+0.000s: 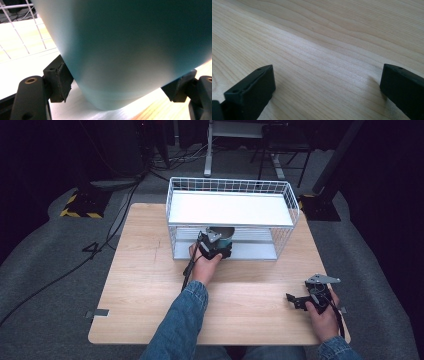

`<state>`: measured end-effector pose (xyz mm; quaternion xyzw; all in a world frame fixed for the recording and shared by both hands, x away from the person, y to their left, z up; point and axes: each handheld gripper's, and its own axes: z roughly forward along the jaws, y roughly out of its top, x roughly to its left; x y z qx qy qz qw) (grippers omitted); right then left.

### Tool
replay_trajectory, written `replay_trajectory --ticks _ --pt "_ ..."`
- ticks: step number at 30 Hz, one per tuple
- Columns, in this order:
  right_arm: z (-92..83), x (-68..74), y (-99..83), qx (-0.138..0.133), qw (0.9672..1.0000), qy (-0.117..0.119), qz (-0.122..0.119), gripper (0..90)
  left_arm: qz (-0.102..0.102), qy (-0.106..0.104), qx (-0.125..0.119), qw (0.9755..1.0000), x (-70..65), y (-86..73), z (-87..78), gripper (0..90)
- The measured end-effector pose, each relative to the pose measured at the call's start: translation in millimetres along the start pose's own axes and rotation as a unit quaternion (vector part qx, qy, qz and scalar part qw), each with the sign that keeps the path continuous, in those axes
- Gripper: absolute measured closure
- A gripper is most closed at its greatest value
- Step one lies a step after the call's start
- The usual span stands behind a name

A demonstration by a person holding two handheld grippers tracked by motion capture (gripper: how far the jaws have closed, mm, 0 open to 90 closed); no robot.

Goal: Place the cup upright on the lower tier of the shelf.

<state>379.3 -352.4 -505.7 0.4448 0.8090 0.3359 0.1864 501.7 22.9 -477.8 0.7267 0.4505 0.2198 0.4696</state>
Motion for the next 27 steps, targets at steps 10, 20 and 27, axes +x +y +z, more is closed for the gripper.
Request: replay_trajectory --ticks 10,20,27 --pt "0.0 0.0 0.0 0.0 1.0 0.0 0.0 0.0 0.005 0.012 0.007 0.9999 0.7 4.7 13.5 22.8" --pt "0.0 0.0 0.0 0.0 1.0 0.0 0.0 0.1 0.003 0.006 0.021 0.9998 -3.4 3.8 23.8 22.6" --pt "0.0 0.0 0.0 0.0 1.0 0.0 0.0 0.0 0.002 -0.004 0.024 0.9997 -2.8 0.3 29.3 22.6"
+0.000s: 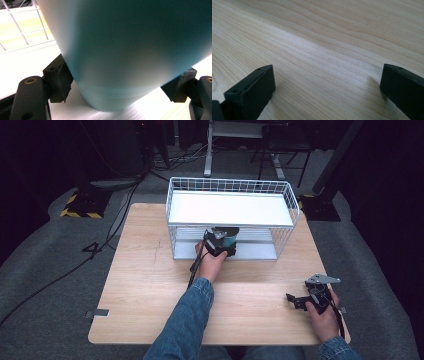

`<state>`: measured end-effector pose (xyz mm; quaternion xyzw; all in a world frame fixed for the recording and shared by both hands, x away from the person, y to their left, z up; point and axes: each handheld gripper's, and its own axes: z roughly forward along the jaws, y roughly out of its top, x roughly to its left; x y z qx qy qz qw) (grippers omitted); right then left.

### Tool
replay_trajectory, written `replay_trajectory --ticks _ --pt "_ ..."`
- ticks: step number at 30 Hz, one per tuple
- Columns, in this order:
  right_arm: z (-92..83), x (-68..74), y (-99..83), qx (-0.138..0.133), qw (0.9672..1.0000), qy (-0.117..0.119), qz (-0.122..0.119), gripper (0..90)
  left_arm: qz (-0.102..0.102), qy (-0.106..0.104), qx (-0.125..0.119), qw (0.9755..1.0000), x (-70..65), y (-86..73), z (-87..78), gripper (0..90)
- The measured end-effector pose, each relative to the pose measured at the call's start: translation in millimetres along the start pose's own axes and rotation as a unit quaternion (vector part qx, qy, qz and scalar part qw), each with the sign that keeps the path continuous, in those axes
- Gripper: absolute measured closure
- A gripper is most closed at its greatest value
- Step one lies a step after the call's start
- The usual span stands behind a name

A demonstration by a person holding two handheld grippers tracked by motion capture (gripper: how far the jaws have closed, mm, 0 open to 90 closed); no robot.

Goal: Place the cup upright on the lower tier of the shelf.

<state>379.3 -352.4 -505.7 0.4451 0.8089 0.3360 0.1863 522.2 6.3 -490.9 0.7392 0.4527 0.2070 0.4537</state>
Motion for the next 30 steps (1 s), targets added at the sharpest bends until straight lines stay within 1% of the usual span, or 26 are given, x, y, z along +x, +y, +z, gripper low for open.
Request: replay_trajectory --ticks 4,8,9,11,13,14,18,19,20,21,22,23,24,25,26,27,28,29,30 --pt "0.0 0.0 0.0 0.0 1.0 0.0 0.0 0.0 0.0 0.0 0.0 1.0 0.2 -0.1 0.3 22.5" --pt "0.0 0.0 0.0 0.0 1.0 0.0 0.0 0.1 -0.002 -0.009 0.004 0.9999 0.9 -0.4 -0.1 22.0" --pt "0.0 0.0 0.0 0.0 1.0 0.0 0.0 0.1 -0.001 -0.004 0.005 1.0 1.6 -0.2 -0.2 21.2" --pt "0.0 0.0 0.0 0.0 1.0 0.0 0.0 0.1 -0.005 0.008 0.005 0.9999 1.4 -0.4 -1.4 18.1" --pt "0.0 0.0 0.0 0.0 1.0 0.0 0.0 0.0 0.003 0.006 0.003 1.0 2.6 -0.1 -3.0 16.2" --pt "0.0 0.0 0.0 0.0 1.0 0.0 0.0 0.1 0.003 0.005 0.003 1.0 2.9 0.1 -4.0 15.7" --pt "0.0 0.0 0.0 0.0 1.0 0.0 0.0 0.1 -0.002 -0.001 -0.001 1.0 2.7 -0.6 -9.4 15.2" --pt "0.0 0.0 0.0 0.0 1.0 0.0 0.0 0.0 -0.001 0.001 0.0 1.0 3.2 -0.8 -11.4 15.3" --pt "0.0 0.0 0.0 0.0 1.0 0.0 0.0 0.0 -0.012 0.003 0.005 0.9999 2.1 -1.6 -14.1 15.2" --pt "0.0 0.0 0.0 0.0 1.0 0.0 0.0 0.1 0.003 -0.009 -0.003 1.0 4.8 -1.3 -14.3 15.2" --pt "0.0 0.0 0.0 0.0 1.0 0.0 0.0 0.1 -0.002 -0.006 -0.004 1.0 4.8 -1.6 -16.3 15.2" --pt "0.0 0.0 0.0 0.0 1.0 0.0 0.0 0.1 -0.004 0.002 -0.006 1.0 5.0 -1.8 -18.5 15.2" --pt "0.0 0.0 0.0 0.0 1.0 0.0 0.0 0.1 -0.003 -0.002 -0.005 1.0 5.5 -1.8 -19.9 15.2" --pt "0.0 0.0 0.0 0.0 1.0 0.0 0.0 0.1 0.006 -0.018 -0.006 0.9998 6.9 -1.4 -20.8 15.2" --pt "0.0 0.0 0.0 0.0 1.0 0.0 0.0 0.0 -0.012 -0.001 -0.007 0.9999 3.9 -2.3 -23.3 15.3" --pt "0.0 0.0 0.0 0.0 1.0 0.0 0.0 0.1 -0.011 -0.003 -0.012 0.9999 3.2 -2.3 -25.2 15.3" --pt "0.0 0.0 0.0 0.0 1.0 0.0 0.0 0.0 -0.012 -0.004 -0.009 0.9999 2.7 -3.0 -27.9 15.4" --pt "0.0 0.0 0.0 0.0 1.0 0.0 0.0 0.0 -0.011 -0.012 -0.012 0.9998 2.5 -3.5 -30.3 15.4" --pt "0.0 0.0 0.0 0.0 1.0 0.0 0.0 0.1 -0.007 -0.011 -0.015 0.9998 2.5 -3.7 -33.2 15.4"
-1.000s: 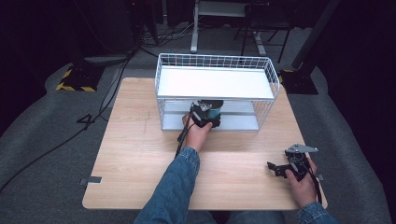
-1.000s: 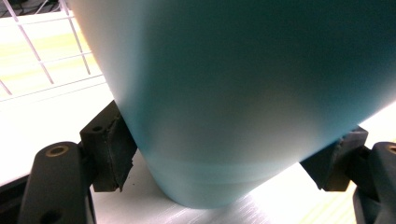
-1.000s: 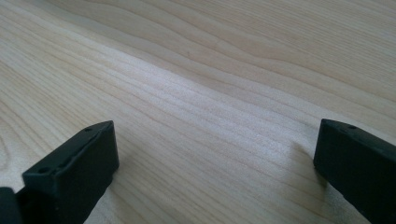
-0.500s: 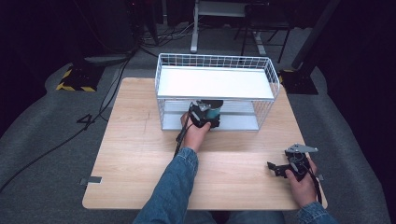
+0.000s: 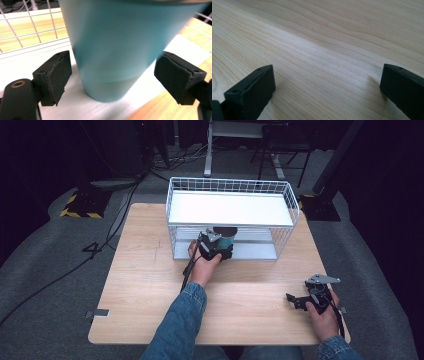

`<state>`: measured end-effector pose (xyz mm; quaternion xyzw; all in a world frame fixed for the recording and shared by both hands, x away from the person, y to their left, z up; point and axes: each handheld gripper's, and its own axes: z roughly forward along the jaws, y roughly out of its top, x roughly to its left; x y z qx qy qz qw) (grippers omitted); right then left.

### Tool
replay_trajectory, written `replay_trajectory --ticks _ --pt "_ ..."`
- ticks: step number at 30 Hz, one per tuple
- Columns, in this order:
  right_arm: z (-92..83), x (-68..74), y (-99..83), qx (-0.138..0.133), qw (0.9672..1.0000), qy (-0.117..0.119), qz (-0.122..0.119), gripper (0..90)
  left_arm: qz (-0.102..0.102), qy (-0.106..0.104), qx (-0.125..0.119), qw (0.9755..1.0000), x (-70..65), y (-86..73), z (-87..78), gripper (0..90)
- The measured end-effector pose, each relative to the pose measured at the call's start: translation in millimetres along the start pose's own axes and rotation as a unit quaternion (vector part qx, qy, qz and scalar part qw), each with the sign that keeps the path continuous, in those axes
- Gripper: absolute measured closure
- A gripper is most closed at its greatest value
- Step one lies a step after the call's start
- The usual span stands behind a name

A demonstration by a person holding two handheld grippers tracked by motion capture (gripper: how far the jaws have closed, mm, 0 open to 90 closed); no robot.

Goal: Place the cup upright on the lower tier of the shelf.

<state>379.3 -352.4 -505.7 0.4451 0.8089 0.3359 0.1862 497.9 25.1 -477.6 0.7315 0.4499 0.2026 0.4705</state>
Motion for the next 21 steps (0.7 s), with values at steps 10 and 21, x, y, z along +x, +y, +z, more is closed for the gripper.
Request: replay_trajectory --ticks 10,21 --pt "0.0 0.0 0.0 0.0 1.0 0.0 0.0 0.1 0.01 -0.008 -0.011 0.9999 -2.0 0.6 -39.0 15.4" --pt "0.0 0.0 0.0 0.0 1.0 0.0 0.0 0.0 0.03 -0.018 -0.015 0.9993 -10.9 1.4 -84.9 15.3"
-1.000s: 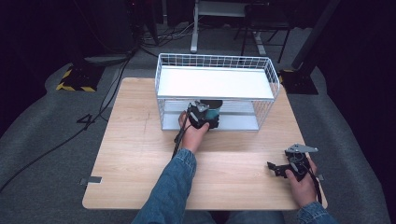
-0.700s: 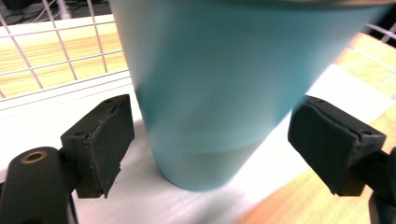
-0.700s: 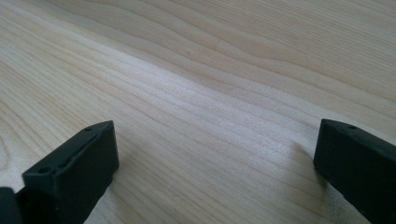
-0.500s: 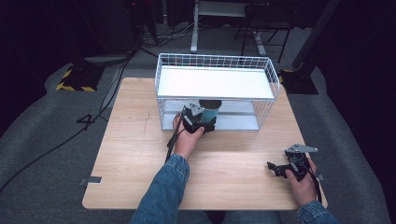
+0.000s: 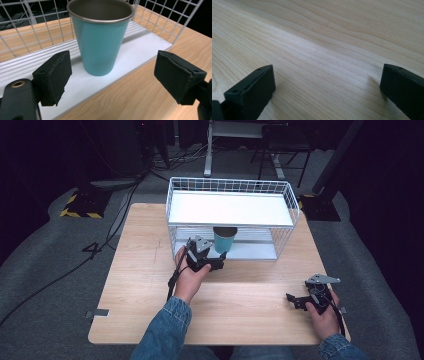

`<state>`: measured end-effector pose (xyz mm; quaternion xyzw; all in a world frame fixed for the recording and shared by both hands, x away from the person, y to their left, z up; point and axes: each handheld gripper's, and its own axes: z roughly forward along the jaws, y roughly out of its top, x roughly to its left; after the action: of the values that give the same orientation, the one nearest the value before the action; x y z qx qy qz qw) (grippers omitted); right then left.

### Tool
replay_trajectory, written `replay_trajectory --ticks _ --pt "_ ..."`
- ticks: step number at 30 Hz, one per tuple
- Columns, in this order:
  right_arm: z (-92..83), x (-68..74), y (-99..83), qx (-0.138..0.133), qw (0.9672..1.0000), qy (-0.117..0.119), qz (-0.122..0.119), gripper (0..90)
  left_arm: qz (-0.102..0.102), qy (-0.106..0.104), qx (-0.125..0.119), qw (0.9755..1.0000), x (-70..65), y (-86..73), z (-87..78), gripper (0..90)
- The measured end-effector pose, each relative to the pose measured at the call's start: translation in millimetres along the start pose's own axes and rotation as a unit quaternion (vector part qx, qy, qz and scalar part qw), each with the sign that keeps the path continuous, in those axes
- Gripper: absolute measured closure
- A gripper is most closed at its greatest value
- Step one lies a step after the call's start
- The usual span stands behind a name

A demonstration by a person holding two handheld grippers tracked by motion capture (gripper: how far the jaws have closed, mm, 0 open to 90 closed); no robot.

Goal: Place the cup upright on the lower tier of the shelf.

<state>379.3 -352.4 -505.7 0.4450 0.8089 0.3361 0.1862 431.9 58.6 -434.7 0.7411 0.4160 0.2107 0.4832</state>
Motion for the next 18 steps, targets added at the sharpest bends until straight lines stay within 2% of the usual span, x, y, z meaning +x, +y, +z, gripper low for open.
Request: replay_trajectory --ticks 4,8,14,18 --pt "0.0 0.0 0.0 0.0 1.0 0.0 0.0 0.0 0.011 -0.006 -0.001 0.9999 -4.2 -0.8 -16.2 15.3" --pt "0.0 0.1 0.0 0.0 1.0 0.0 0.0 0.0 0.013 -0.01 -0.001 0.9999 -6.6 -4.0 -32.3 15.3" --pt "0.0 0.1 0.0 0.0 1.0 0.0 0.0 0.1 0.023 -0.013 0.005 0.9996 -4.7 -11.5 -56.7 15.3" --pt "0.0 0.0 0.0 0.0 1.0 0.0 0.0 0.0 0.022 -0.02 0.01 0.9995 -1.2 -18.4 -71.9 15.3"
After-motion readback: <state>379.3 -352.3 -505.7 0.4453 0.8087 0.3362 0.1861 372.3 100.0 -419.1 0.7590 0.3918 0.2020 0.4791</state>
